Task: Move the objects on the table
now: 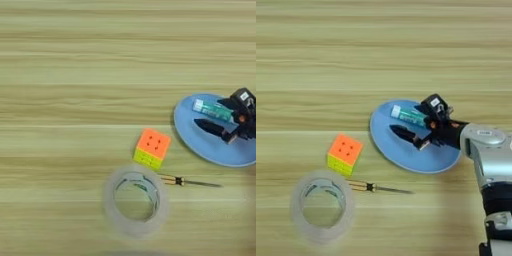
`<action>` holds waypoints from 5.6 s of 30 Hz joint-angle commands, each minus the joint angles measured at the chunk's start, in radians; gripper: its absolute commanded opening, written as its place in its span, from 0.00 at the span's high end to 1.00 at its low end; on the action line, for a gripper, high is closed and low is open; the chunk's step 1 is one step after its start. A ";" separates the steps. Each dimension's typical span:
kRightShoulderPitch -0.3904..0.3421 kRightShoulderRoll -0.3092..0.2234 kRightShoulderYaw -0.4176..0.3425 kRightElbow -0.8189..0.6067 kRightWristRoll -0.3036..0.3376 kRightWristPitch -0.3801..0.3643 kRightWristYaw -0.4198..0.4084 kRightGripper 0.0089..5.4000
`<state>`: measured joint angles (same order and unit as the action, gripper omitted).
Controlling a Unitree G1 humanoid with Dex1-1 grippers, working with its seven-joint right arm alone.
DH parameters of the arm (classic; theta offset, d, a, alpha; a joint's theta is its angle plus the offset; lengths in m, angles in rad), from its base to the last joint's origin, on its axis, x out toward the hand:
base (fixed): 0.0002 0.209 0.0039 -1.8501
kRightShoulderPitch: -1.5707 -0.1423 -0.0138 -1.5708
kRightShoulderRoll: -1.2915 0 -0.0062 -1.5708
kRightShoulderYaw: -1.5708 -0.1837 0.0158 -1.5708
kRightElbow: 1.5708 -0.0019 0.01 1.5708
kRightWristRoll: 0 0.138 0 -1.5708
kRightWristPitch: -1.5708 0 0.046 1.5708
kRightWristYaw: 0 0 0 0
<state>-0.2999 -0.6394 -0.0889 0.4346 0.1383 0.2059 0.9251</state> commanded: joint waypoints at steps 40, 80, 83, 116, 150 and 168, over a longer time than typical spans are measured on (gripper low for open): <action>-0.048 -0.058 0.001 0.036 -0.059 -0.064 0.006 0.20; -0.003 -0.053 -0.028 -0.118 0.003 -0.026 0.069 0.69; 0.000 -0.055 -0.030 -0.132 0.011 -0.025 0.076 0.69; 0.100 -0.093 -0.064 -0.336 0.118 -0.005 0.224 0.69; 0.273 -0.155 -0.050 -0.478 0.172 -0.030 0.444 0.69; 0.310 -0.170 -0.002 -0.482 0.142 -0.033 0.450 0.69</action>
<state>0.0459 -0.7546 -0.0720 -0.0148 0.2836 0.2030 1.4057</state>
